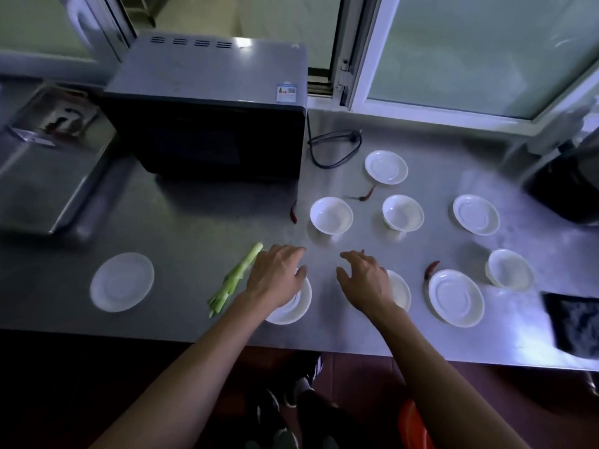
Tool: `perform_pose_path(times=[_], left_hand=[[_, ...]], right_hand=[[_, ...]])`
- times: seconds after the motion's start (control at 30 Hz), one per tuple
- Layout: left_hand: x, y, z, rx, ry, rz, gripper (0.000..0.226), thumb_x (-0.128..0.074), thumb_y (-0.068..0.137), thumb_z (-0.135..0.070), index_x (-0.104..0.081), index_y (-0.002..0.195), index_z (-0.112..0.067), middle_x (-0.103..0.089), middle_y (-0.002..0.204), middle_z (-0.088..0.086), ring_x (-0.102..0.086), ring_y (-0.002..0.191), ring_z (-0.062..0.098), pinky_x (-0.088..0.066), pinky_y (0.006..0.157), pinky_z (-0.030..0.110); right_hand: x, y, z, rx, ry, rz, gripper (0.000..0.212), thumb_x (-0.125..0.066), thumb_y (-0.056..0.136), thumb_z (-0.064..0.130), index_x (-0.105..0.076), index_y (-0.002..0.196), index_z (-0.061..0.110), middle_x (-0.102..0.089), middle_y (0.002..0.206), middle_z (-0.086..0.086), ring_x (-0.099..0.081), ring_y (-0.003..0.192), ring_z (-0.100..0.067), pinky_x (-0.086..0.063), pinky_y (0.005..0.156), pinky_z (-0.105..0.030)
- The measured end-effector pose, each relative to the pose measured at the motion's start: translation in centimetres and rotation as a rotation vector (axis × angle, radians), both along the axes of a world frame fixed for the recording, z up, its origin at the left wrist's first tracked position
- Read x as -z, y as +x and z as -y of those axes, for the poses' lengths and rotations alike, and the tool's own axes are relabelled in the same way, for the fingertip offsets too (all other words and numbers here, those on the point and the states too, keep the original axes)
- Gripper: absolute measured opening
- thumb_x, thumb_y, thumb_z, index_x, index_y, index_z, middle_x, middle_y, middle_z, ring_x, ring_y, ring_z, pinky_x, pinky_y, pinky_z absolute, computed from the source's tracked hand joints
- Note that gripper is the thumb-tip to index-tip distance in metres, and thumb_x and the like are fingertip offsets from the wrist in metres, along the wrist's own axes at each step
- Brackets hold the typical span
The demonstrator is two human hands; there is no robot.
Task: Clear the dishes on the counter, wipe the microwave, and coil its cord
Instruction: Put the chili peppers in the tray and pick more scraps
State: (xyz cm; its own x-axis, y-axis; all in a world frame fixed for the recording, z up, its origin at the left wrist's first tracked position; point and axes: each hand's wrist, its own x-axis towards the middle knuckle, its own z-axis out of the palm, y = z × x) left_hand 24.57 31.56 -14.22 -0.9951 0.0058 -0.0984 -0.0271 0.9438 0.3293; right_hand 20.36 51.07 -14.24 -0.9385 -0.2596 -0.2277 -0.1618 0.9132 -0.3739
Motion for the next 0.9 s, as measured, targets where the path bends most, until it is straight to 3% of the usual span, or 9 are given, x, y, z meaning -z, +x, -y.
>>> perform_pose_path(times=[0.2, 0.37, 0.47, 0.6, 0.73, 0.9], left_hand=[[2.2, -4.3, -2.5, 0.039, -0.002, 0.082, 0.035, -0.050, 0.096, -0.032, -0.057, 0.128, -0.021, -0.062, 0.126, -0.003, -0.053, 0.117, 0.025, -0.044, 0.091, 0.040], [3.9, -6.7, -4.5, 0.085, 0.016, 0.129, 0.039, -0.053, 0.095, -0.032, -0.058, 0.132, -0.021, -0.062, 0.130, -0.003, -0.054, 0.118, 0.026, -0.044, 0.094, 0.041], [4.8, -7.4, -4.9, 0.098, 0.032, 0.138, 0.039, -0.053, 0.096, -0.033, -0.058, 0.133, -0.021, -0.062, 0.131, -0.004, -0.055, 0.118, 0.025, -0.044, 0.094, 0.040], [5.3, -8.0, -4.5, 0.114, 0.058, 0.132, 0.036, -0.057, 0.094, -0.030, -0.063, 0.127, -0.019, -0.065, 0.125, -0.002, -0.058, 0.113, 0.027, -0.047, 0.091, 0.041], [5.7, -8.8, -3.4, 0.127, 0.087, 0.143, 0.033, -0.058, 0.093, -0.029, -0.064, 0.123, -0.018, -0.067, 0.121, -0.001, -0.059, 0.111, 0.027, -0.049, 0.090, 0.043], [6.3, -9.9, -2.1, 0.189, 0.097, 0.152, 0.031, -0.059, 0.093, -0.027, -0.065, 0.122, -0.018, -0.068, 0.119, -0.002, -0.059, 0.109, 0.028, -0.049, 0.089, 0.041]], right_hand=[[3.5, -3.6, -2.5, 0.058, 0.067, 0.088, 0.037, -0.048, 0.096, 0.027, -0.058, 0.131, 0.022, -0.063, 0.129, 0.001, -0.056, 0.117, -0.028, -0.040, 0.097, -0.040], [5.8, -5.4, -3.9, 0.102, 0.127, 0.107, 0.024, -0.037, 0.096, 0.018, -0.061, 0.102, 0.014, -0.067, 0.112, -0.003, -0.056, 0.103, -0.031, -0.037, 0.090, -0.042], [6.7, -5.9, -4.0, 0.103, 0.163, 0.129, 0.032, -0.035, 0.098, 0.022, -0.061, 0.116, 0.016, -0.068, 0.112, -0.003, -0.056, 0.107, -0.031, -0.035, 0.100, -0.045], [8.1, -6.4, -3.6, 0.063, 0.247, 0.162, 0.040, -0.036, 0.098, 0.022, -0.053, 0.134, 0.021, -0.067, 0.113, -0.001, -0.053, 0.114, -0.028, -0.022, 0.106, -0.050], [9.1, -7.1, -2.7, 0.078, 0.262, 0.146, 0.024, -0.043, 0.094, 0.030, -0.060, 0.108, 0.021, -0.067, 0.107, -0.002, -0.054, 0.111, -0.027, -0.015, 0.109, -0.055], [9.4, -7.5, -1.8, 0.185, 0.259, 0.090, 0.016, -0.044, 0.094, 0.039, -0.043, 0.086, 0.026, -0.066, 0.098, -0.001, -0.056, 0.105, -0.028, -0.016, 0.109, -0.057]])
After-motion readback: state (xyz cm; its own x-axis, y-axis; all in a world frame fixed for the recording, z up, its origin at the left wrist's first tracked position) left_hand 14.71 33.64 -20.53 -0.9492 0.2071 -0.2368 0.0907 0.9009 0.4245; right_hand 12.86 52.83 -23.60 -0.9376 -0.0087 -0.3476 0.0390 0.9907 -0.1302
